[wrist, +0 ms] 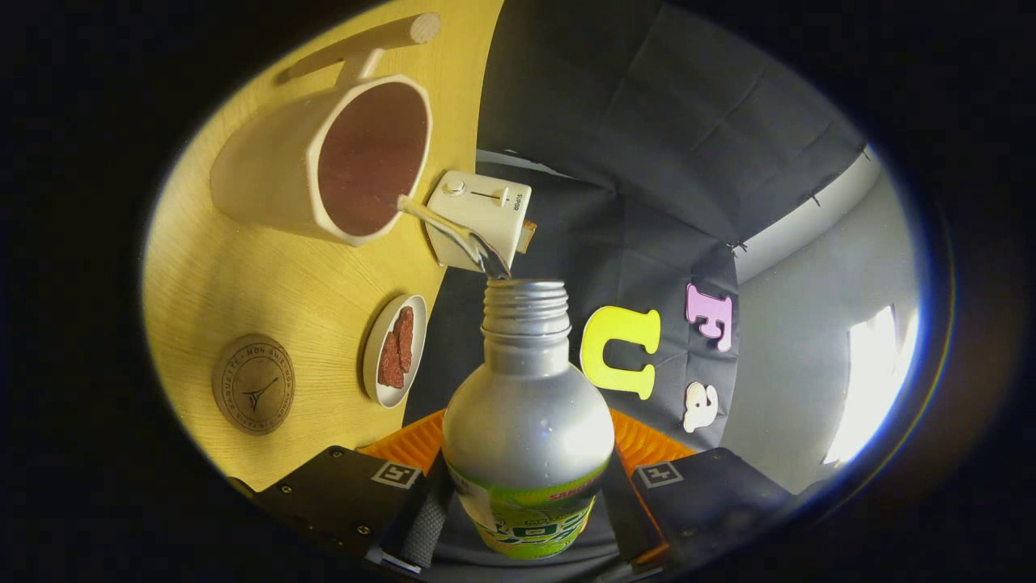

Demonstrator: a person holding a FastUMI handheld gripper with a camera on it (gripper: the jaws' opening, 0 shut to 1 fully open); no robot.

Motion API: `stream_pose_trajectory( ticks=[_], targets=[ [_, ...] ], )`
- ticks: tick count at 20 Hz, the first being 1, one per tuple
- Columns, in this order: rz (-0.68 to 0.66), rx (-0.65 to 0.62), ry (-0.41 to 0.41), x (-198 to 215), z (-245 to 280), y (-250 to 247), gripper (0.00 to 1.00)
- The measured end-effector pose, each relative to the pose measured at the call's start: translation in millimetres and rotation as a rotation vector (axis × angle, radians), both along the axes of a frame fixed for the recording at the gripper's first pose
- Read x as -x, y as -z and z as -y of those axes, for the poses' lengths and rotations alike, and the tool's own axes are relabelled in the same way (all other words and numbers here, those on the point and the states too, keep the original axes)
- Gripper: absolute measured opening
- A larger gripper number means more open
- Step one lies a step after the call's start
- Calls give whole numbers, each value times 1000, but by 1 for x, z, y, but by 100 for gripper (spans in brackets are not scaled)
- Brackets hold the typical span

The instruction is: Take the bottle from table, then pour the juice into the cup, finally place the bottle on the coaster

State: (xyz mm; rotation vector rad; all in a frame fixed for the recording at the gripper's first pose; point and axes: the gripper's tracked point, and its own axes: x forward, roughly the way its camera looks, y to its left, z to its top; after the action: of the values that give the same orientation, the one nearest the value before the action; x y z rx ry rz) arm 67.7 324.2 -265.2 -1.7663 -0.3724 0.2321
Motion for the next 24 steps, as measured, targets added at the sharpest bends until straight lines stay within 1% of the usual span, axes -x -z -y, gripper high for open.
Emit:
stream_pose_trajectory(
  ticks=[8, 24],
  targets=[
    [31, 31, -10, -3, -2, -12, 81],
    [71, 104, -22, -5, 4, -16, 81]
  ],
)
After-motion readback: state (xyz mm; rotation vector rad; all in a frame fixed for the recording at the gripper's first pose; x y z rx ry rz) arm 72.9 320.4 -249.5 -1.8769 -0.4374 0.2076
